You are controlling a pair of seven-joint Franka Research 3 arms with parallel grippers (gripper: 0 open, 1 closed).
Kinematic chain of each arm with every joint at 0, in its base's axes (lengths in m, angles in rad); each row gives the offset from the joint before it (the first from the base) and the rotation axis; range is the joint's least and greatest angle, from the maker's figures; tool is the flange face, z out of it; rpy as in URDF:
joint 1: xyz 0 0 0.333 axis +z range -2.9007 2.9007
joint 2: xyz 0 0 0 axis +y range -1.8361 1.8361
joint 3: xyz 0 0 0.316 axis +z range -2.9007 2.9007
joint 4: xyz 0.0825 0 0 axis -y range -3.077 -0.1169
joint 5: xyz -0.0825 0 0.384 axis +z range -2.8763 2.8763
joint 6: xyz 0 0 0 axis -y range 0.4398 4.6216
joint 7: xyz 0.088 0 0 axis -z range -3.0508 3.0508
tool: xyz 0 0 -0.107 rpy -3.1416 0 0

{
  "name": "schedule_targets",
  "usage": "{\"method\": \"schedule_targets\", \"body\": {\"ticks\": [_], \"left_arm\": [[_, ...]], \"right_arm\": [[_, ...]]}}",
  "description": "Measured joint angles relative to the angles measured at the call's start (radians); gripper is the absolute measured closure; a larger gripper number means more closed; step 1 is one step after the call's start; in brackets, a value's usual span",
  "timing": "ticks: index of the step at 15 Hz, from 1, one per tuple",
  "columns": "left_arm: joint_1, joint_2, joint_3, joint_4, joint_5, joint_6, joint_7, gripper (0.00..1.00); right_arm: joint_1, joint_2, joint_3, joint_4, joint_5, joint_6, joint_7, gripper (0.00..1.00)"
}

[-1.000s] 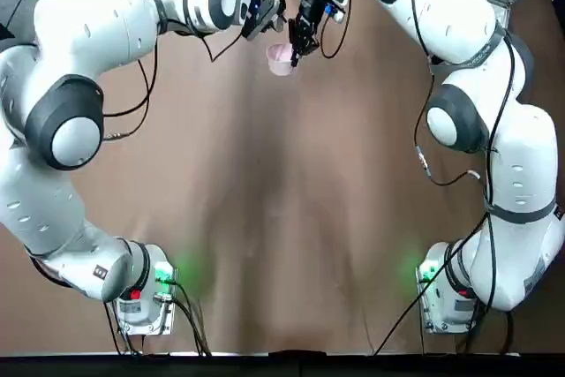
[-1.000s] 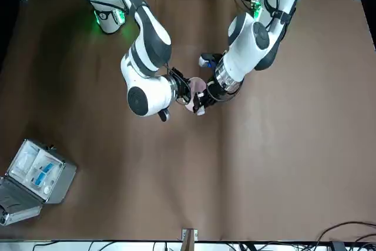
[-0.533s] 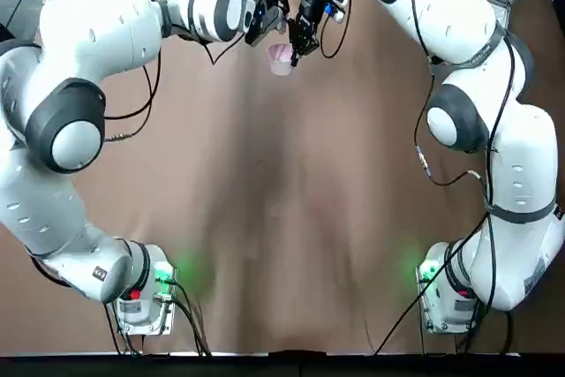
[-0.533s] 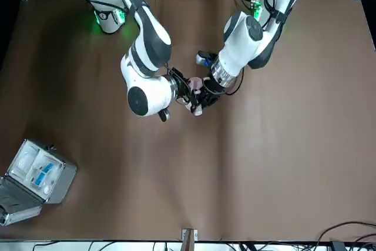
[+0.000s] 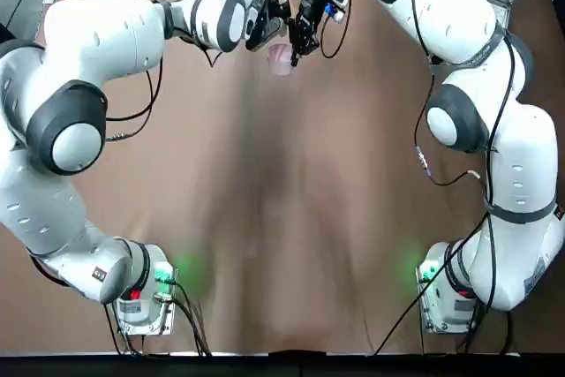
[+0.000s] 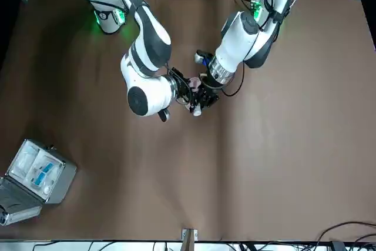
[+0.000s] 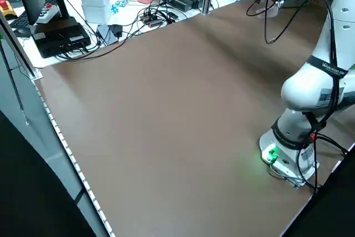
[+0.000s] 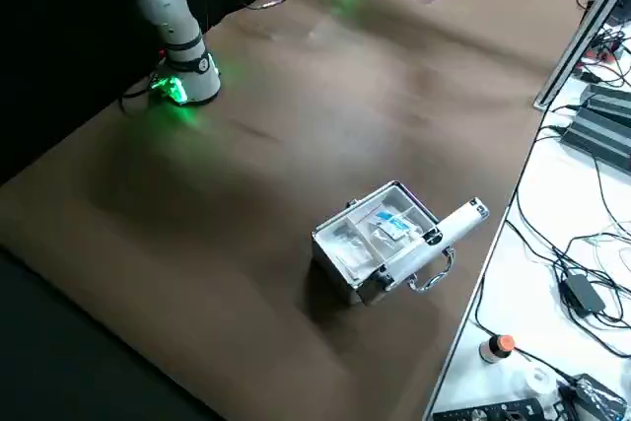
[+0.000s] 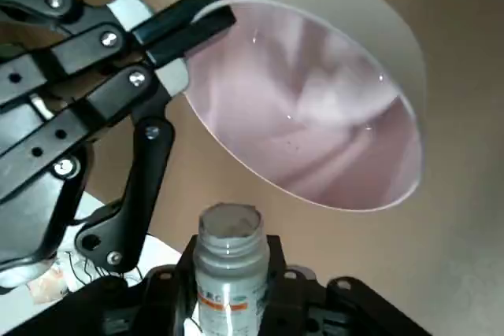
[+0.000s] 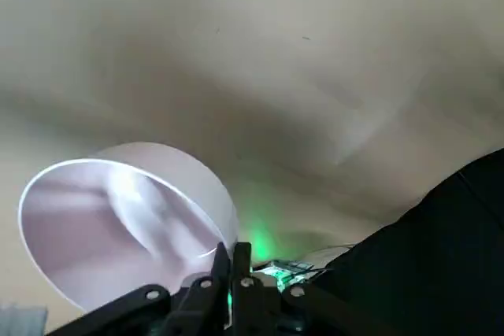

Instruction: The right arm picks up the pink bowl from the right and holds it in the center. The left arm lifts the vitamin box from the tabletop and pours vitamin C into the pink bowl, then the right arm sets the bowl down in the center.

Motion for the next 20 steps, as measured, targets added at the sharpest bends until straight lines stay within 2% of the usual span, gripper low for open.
{"method": "schedule_targets", "body": {"ticks": [8, 16, 20], "left_arm": [[-0.01, 0.0, 0.0, -0.016, 0.063, 0.055, 0.0, 0.65], [-0.025, -0.003, 0.0, -0.074, 0.089, 0.186, 0.001, 0.65], [-0.025, -0.005, 0.002, -0.083, 0.116, 0.199, 0.012, 0.65]], "right_arm": [[0.0, 0.0, 0.0, 0.0, -0.001, -0.008, 0.0, 0.97], [0.001, 0.004, 0.001, 0.0, -0.007, -0.025, -0.001, 0.97], [0.002, 0.006, 0.002, 0.0, -0.007, -0.024, -0.002, 0.97]]}}
